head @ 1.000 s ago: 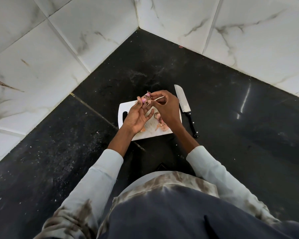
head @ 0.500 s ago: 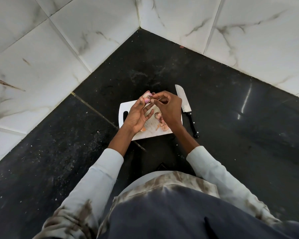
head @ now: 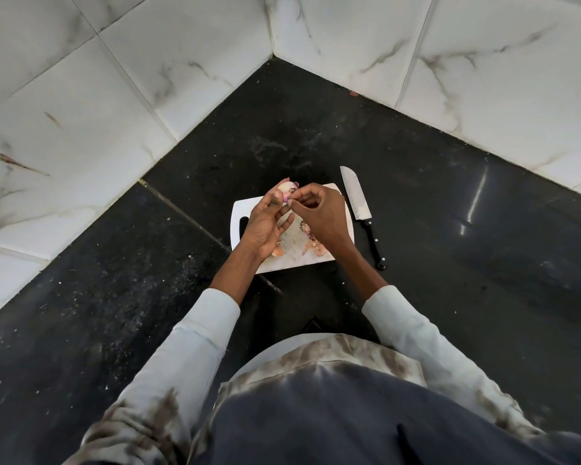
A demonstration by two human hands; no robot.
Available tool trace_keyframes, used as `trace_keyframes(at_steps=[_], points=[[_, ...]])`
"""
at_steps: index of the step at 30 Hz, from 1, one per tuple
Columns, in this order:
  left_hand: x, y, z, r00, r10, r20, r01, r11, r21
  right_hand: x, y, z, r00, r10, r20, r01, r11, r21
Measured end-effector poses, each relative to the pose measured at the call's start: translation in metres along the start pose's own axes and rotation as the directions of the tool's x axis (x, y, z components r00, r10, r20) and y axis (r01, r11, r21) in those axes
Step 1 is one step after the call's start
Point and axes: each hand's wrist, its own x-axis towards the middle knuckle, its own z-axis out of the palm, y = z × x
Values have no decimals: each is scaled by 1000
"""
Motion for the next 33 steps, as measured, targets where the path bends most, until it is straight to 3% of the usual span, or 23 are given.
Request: trace_keyframes(at_steps=[4,8,11,17,21,33], points=[[1,1,-4,998,2,-69,-4,1000,-23,2,7,-4,1000,4,17,-4,999,-40],[2,1,-11,993,-12,-118,3,997,-76,9,25,-13,985,164,47,-147,955,-256],[1,-1,-12,992,-23,-125,12,996,-88,7,28,-15,985,175,9,-159,915,-372],[0,-3,-7,995,-37,-94,28,995,-91,9,16,-12,993,69,97,-48,978,-202],[0,-2,-5,996,-4,-85,-1,998,-62,5,10,-3,999,-13,39,19,990,-141],[-8,5,4,991,120,-64,-115,990,83,5,10,-5,997,-27,-66,21,996,-91]])
